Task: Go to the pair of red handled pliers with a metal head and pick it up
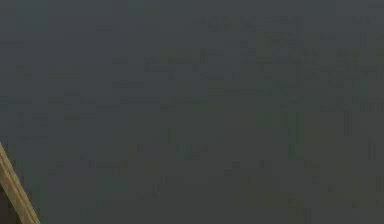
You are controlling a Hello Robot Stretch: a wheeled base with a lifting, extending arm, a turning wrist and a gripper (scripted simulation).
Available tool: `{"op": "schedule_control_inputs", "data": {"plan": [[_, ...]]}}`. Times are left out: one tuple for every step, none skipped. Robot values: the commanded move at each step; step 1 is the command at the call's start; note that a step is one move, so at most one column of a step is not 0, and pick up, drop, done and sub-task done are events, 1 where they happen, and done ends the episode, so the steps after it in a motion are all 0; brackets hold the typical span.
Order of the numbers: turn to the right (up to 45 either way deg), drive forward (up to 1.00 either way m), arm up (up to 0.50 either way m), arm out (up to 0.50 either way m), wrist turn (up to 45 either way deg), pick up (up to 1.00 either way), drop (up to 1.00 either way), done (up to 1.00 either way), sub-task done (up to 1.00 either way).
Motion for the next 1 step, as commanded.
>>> {"op": "schedule_control_inputs", "data": {"plan": [[45.0, 0.00, 0.00, 0.00, 0.0, 0.00, 0.00, 0.00, 0.00]]}}
